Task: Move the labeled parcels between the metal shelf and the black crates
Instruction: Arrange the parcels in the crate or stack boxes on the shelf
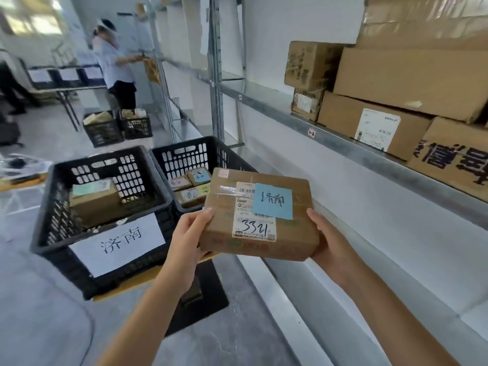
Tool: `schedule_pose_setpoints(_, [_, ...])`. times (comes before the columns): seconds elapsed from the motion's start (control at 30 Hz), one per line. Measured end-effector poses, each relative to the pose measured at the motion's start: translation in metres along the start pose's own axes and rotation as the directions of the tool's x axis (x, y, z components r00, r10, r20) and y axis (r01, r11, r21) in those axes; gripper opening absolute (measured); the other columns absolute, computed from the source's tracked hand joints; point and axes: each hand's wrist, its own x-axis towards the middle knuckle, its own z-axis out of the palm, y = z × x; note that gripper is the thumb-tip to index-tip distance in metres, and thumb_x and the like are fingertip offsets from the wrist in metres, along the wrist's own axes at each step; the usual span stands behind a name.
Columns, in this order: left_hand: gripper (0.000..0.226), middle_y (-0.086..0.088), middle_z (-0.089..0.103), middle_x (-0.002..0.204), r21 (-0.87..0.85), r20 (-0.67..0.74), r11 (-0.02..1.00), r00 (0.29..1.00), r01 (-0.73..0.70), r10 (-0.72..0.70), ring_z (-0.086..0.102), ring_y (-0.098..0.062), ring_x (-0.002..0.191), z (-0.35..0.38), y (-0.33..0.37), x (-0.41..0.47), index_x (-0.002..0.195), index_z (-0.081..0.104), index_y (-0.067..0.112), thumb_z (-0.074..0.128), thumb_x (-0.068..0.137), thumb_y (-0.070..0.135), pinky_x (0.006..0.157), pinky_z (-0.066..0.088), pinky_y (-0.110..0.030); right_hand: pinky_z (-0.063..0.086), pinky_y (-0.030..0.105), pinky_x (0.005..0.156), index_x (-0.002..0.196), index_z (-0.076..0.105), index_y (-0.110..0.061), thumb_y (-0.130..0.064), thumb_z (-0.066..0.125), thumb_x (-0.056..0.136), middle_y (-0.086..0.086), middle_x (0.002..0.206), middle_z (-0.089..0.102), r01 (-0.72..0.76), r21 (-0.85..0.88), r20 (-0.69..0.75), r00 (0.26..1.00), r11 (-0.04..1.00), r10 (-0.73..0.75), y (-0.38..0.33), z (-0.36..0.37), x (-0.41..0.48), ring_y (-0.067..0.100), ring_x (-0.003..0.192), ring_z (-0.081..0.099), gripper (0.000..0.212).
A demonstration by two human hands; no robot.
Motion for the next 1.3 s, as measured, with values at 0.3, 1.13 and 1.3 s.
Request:
schedule_pose_setpoints(0.3, [0.047, -0.003, 0.071, 0.111, -0.030, -0.208, 0.995, 0.974, -0.100, 0.091, 0.068, -0.016, 0.102, -0.040, 0.004, 0.013, 0.113, 0.061, 0.019, 0.069, 0.081, 0.052, 0.075, 0.057, -0.030, 0.053, 0.046, 0.094, 0.125, 0.069, -0.032, -0.058, 0.063, 0.084, 0.001, 0.124, 0.072, -0.052, -0.081, 0.259, 0.963, 0.995, 0.071, -0.010, 0.049, 0.085, 0.022, 0.114, 0.069, 0.049])
schedule_pose_setpoints(1.13, [0.020, 0.011, 0.076, 0.089, 0.019, -0.513, 0.995, 0.853, -0.097, 0.093, 0.065, -0.022, 0.104, -0.282, 0.075, 0.191, 0.082, 0.074, 0.051, 0.062, 0.074, 0.065, 0.102, 0.045, -0.046, 0.058, 0.056, 0.084, 0.140, 0.048, -0.031, -0.038, 0.085, 0.068, 0.008, 0.125, 0.071, -0.330, -0.213, 0.379, 0.839, 0.920, 0.389, 0.023, 0.325, 0.289, 0.031, 0.114, 0.067, 0.082])
schedule_pose_setpoints(1.3, [0.018, 0.018, 0.073, 0.084, 0.099, -0.467, 0.991, 0.876, -0.084, 0.121, 0.065, -0.012, 0.097, -0.332, 0.082, 0.239, 0.084, 0.073, 0.053, 0.056, 0.091, 0.054, 0.082, 0.046, -0.029, 0.056, 0.056, 0.090, 0.126, 0.067, -0.021, -0.036, 0.085, 0.065, 0.011, 0.122, 0.072, -0.432, -0.181, 0.341, 0.815, 0.883, 0.469, 0.054, 0.370, 0.319, 0.032, 0.117, 0.063, 0.066])
